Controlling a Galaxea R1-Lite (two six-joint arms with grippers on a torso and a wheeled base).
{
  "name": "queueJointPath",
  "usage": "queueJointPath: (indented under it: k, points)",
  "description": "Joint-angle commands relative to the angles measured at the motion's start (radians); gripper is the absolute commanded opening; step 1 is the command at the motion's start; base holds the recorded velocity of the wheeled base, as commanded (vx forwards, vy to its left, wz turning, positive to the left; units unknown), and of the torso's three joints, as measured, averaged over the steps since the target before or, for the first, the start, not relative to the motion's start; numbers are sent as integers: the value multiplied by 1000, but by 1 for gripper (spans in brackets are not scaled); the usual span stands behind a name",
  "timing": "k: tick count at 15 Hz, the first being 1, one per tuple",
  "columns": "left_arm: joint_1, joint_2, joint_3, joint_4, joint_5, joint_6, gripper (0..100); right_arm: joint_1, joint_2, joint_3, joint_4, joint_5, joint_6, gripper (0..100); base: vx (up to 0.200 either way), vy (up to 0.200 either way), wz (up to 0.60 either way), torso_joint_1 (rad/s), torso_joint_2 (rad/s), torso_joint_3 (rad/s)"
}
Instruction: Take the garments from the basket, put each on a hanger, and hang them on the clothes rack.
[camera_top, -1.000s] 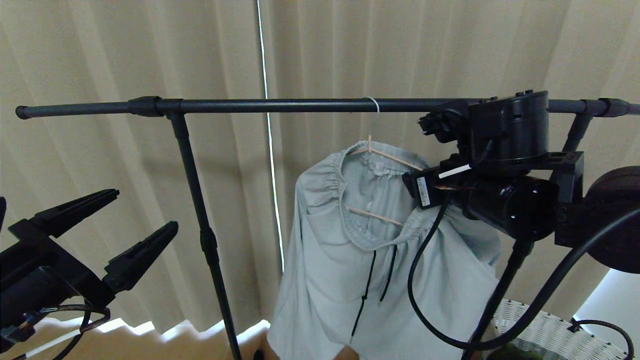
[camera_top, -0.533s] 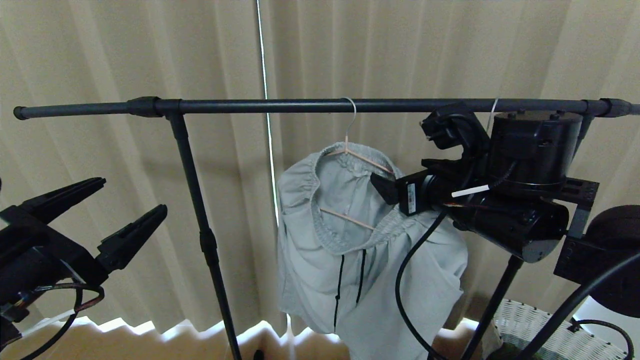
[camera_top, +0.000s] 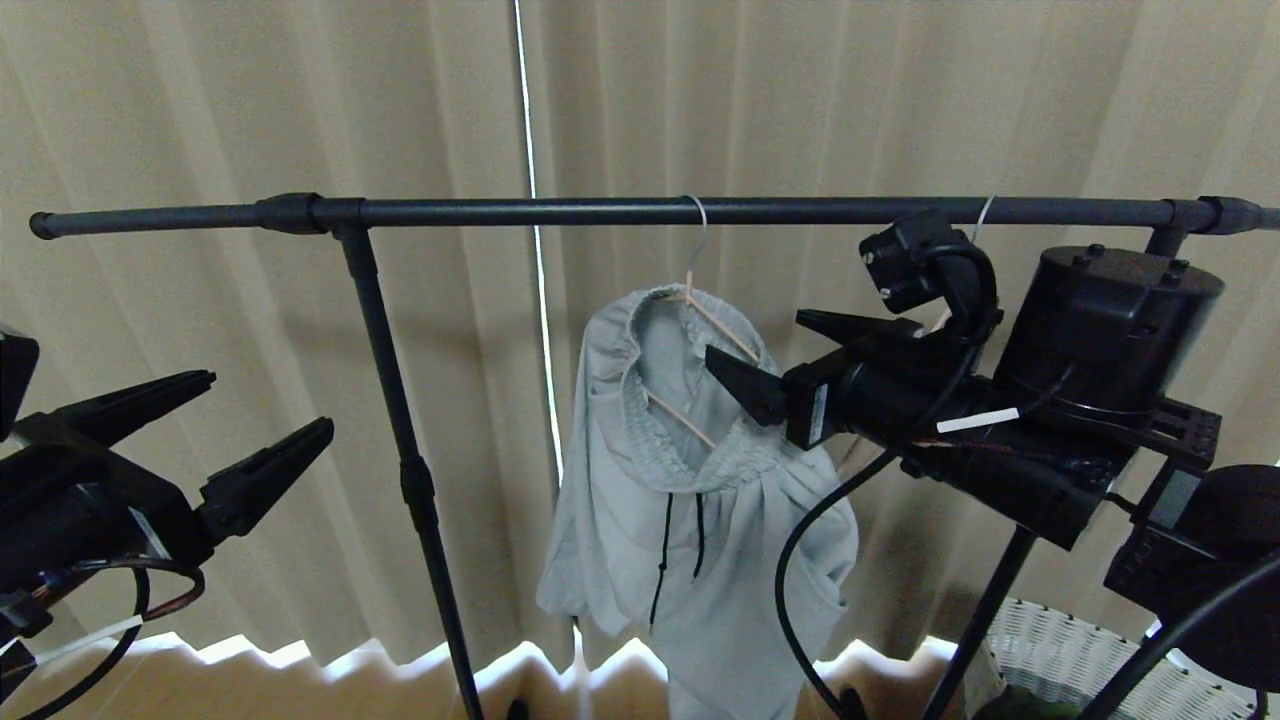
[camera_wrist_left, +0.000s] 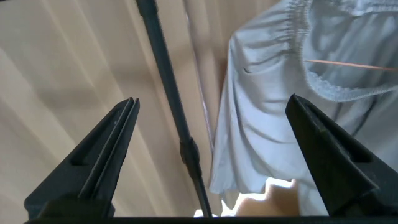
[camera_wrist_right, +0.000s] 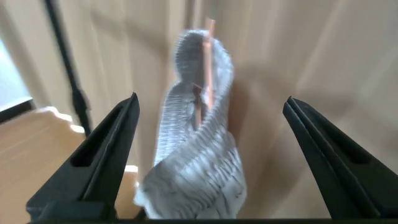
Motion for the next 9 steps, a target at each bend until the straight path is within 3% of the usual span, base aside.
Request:
queueJointPath:
  k: [1,5,9]
  points:
    - [0,-1,-2,2,-2,0,100,0,-15,16,-6,2,-1,100,0,0,0,0,0,0]
    - [0,-37,-26,111,-2,-2,100,-10,-175,111,2,-5,-15,100,0,0,0,0,0,0]
    - [-26,-152,-14,240,-8,-4,100,-102,-282,160,72,-11,-18,100,0,0,0,0,0,0]
